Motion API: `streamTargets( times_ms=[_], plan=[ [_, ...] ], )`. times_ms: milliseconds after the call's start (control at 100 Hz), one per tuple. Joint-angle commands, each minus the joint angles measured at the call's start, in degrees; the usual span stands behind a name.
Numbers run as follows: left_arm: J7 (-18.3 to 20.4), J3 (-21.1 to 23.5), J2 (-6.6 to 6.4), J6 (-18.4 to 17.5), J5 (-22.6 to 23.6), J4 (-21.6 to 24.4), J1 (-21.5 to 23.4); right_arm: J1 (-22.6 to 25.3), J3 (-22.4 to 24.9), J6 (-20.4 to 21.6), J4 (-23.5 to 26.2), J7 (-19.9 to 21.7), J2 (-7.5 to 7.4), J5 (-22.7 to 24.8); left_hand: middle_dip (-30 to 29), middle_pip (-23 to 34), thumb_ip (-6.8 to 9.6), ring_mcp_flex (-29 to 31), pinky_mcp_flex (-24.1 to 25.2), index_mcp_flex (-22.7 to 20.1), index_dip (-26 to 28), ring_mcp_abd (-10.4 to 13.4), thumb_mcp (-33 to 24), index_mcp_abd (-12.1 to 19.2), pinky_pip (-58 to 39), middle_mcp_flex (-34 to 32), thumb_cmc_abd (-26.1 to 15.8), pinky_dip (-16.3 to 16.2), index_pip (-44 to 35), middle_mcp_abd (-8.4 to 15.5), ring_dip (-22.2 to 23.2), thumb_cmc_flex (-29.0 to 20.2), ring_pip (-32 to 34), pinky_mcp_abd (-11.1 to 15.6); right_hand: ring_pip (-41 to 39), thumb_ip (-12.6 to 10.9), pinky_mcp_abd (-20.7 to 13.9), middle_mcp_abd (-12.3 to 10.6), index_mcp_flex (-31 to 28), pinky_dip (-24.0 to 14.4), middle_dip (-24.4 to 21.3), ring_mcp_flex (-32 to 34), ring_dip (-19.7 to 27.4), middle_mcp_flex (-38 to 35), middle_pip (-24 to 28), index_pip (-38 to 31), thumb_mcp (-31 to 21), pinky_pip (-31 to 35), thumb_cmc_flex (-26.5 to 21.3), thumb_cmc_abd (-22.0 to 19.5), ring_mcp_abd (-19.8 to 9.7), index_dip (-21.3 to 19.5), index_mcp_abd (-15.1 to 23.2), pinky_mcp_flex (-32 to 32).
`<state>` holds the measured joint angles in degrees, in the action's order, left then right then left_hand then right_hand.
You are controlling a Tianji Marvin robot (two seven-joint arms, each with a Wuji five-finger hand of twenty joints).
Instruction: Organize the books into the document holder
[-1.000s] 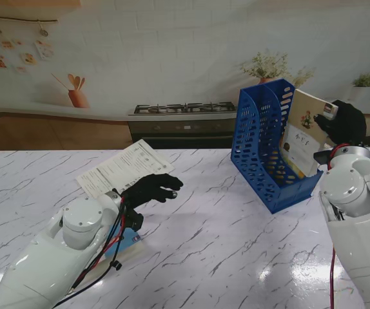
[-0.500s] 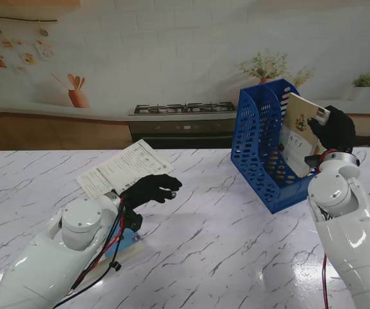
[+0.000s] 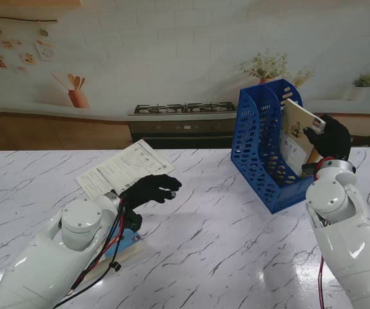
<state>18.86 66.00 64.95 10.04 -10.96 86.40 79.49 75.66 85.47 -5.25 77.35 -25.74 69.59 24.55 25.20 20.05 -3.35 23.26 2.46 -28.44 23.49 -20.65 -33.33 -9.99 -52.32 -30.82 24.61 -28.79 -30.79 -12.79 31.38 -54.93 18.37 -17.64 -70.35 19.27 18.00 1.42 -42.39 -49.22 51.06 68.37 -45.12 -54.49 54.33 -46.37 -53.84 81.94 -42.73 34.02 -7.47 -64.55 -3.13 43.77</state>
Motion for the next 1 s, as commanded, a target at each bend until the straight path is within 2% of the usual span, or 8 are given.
streamTargets(
  times_ms=[0,240,440,480,520,750,880,990],
  plan=[
    [0.57,-0.07,0.16,-1.55,-0.28,-0.04,0.22,0.63,-0.2,0.07,0.46,0.16,0.32,0.45,-0.08,-0.01,1.22,-0.4,0.69,-0.42,0.79,2.12,1.57,0.77,1.66,-0.24,-1.0,-0.18,-0.39,1.06,-0.4,0.8,0.23,2.47,12.35,-3.52,-0.23,-9.08,-4.72,1.01,-1.36,-1.38,3.73,-0.27,-0.82,-23.17,-14.46,-0.54,-16.5,-5.69,-2.48,-1.23,22.15,-0.55],
    [0.5,0.09,0.17,-1.41,-0.37,0.0,0.45,1.33,-0.28,-0.27,0.79,2.56,-0.6,2.95,-0.05,0.06,1.22,-0.45,0.68,-0.57,0.56,2.12,1.78,0.73,1.73,-0.19,-1.15,0.07,-0.21,0.98,-0.39,0.76,0.3,2.69,20.27,-2.53,-1.55,-8.98,-4.33,3.83,-3.55,-1.05,4.84,0.05,-3.22,-23.31,-12.61,-5.83,-18.42,-2.26,-1.83,-0.72,22.01,-4.96],
    [0.39,0.11,0.2,-1.5,-0.51,-0.03,0.62,2.4,-0.18,-2.36,1.76,2.8,-0.64,3.46,-0.03,0.1,1.24,-0.32,0.66,-0.92,0.56,2.17,1.81,0.59,1.63,-0.32,-1.33,0.16,-0.42,0.47,-0.36,0.72,0.4,2.79,22.99,-1.65,-1.09,-7.51,-4.39,4.01,-5.89,-2.55,5.49,0.82,-4.81,-22.59,-13.03,-5.85,-18.65,1.2,-0.23,-0.16,21.06,-6.9],
    [0.42,0.1,0.21,-1.5,-0.56,-0.05,0.63,2.58,-0.14,-2.87,1.9,2.69,-0.59,3.45,-0.01,0.13,1.24,-0.38,0.7,-0.95,0.55,2.12,1.84,0.55,1.64,-0.35,-1.39,0.18,-0.43,1.15,-0.37,0.68,0.39,2.77,23.29,-1.63,-0.87,-7.18,-4.24,3.94,-6.14,-2.92,5.51,1.12,-4.91,-21.91,-13.14,-5.56,-18.54,1.67,0.07,0.36,20.37,-7.16],
    [0.46,0.09,0.21,-1.48,-0.62,-0.07,0.63,2.91,-0.02,-3.55,2.32,3.1,-0.62,3.26,-0.02,0.11,1.26,-0.4,0.68,-0.99,0.54,2.11,1.83,0.56,1.61,-0.31,-1.35,0.19,-0.45,0.38,-0.37,0.62,0.39,2.79,23.63,-1.56,-0.84,-6.94,-4.08,3.95,-6.31,-3.54,5.6,1.59,-5.13,-21.5,-12.98,-5.61,-18.49,1.98,0.36,0.64,19.99,-7.66],
    [0.46,-0.02,0.2,-1.67,-0.59,-0.08,0.61,3.56,0.05,-5.89,3.49,3.52,-0.48,2.75,-0.03,0.09,1.28,-0.37,0.72,-1.04,0.46,2.02,1.87,0.44,1.56,-0.34,-1.4,0.28,-0.42,0.47,-0.36,0.62,0.46,2.77,24.77,-1.98,-0.28,-4.9,-0.59,3.9,-6.37,-7.19,6.55,5.61,-6.02,-17.26,-10.94,-5.65,-17.88,2.78,2.05,2.56,16.47,-10.83],
    [0.41,-0.05,0.2,-1.7,-0.52,-0.05,0.6,4.01,0.17,-6.81,4.46,4.71,-0.64,2.5,-0.05,0.03,1.28,-0.47,0.75,-1.0,0.38,2.1,1.88,0.37,1.57,-0.28,-1.39,0.34,-0.33,0.65,-0.41,0.67,0.39,2.73,26.87,-2.55,1.9,-3.51,2.71,3.89,-7.1,-11.14,7.73,9.16,-8.18,-12.96,-8.64,-7.18,-15.36,3.32,4.17,5.73,14.68,-15.09],
    [0.41,-0.03,0.19,-1.7,-0.5,0.0,0.59,4.29,0.44,-6.8,5.05,5.45,-0.78,2.4,-0.09,-0.05,1.28,-0.55,0.89,-0.9,0.34,1.91,1.89,0.52,1.66,-0.24,-1.4,0.4,-0.25,0.5,-0.45,0.69,0.31,2.55,30.29,-3.18,3.06,-2.07,5.78,3.67,-9.01,-13.4,8.72,11.24,-11.73,-8.88,-5.37,-8.14,-12.36,3.93,5.67,12.24,12.11,-17.3]
  ],
)
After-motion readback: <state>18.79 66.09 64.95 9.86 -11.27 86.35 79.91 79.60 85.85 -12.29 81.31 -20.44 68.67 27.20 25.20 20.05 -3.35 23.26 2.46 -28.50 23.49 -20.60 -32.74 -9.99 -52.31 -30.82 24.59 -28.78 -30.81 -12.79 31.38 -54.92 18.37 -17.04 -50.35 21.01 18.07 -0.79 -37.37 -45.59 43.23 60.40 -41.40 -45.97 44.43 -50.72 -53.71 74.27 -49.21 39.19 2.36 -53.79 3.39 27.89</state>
